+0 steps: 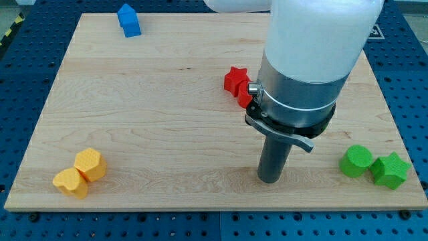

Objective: Move your arm to the bottom of the red circle

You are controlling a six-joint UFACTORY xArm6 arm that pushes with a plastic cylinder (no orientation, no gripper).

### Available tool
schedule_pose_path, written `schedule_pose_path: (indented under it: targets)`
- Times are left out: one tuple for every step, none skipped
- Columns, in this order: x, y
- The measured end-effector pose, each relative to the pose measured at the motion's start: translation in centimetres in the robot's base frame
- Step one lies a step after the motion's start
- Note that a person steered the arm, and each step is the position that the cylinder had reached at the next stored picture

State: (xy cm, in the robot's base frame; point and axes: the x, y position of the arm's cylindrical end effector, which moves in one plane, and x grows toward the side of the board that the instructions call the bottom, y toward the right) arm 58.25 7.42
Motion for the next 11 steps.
schedule_pose_path:
  targets:
    - [0.0,0.0]
    - [0.0,0.0]
    - [0.0,0.0]
    - [0.1,0.0]
    - [0.2,0.0]
    - [0.5,0.0]
    - [1.0,0.0]
    - [1.0,0.0]
    - [1.0,0.0]
    - [0.8,0.0]
    - [0.8,0.0]
